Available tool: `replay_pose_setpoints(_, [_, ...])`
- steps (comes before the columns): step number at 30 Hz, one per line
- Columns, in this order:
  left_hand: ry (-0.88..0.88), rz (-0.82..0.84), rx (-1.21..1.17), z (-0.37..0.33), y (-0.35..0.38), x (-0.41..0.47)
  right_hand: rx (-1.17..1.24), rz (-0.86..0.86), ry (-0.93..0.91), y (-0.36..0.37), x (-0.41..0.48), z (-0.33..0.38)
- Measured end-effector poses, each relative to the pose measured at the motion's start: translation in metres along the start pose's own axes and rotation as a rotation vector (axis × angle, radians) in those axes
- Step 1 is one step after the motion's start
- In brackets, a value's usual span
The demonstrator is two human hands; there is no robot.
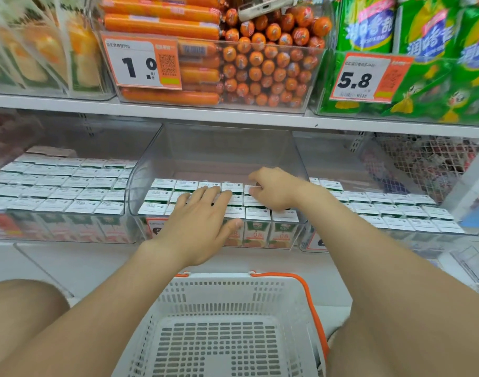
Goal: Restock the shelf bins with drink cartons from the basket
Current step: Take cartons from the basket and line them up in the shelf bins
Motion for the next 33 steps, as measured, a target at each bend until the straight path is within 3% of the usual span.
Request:
replay_pose_setpoints(2, [0.053,-0.091,-0.025,-0.011,-0.004,-0.002,-0.016,-0.153,-0.028,-0.017,-0.018,0.008])
replay_pose_setpoints(5, [0.138,-0.251,-0.107,-0.033,-0.012,-0.004,0.169,-0.411,-0.051,-0.053,-0.065,0.008])
replay_pose_setpoints(8, [0.183,-0.33,-0.167,-0.057,-0.017,-0.001,0.281,-0.498,0.089,-0.071,-0.11,-0.027])
replay_pose_setpoints(13, [0.25,-0.311,-0.215,-0.1,-0.006,0.011,0.058,-0.309,0.343,-0.046,-0.1,-0.119])
replay_pose_setpoints(17, [0.275,-0.295,-0.218,-0.127,0.01,0.028,0.038,-0.127,0.26,-0.019,-0.073,-0.155])
replay_pose_setpoints(24, [0.22,-0.273,-0.116,-0.129,0.031,0.052,0.406,-0.066,0.262,-0.01,-0.031,-0.168])
replay_pose_setpoints(33, [0.149,-0.321,-0.027,-0.141,0.032,0.051,0.344,0.08,0.218,-0.006,-0.01,-0.152])
Point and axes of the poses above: each hand's wrist, its own x-axis towards the middle knuckle, its own y-axis out of the palm, z = x × y, the point moved 5 cm from there along x, towards the middle knuckle, and after that the axes turned 8 degrees about -x, right-handed, at the moved point
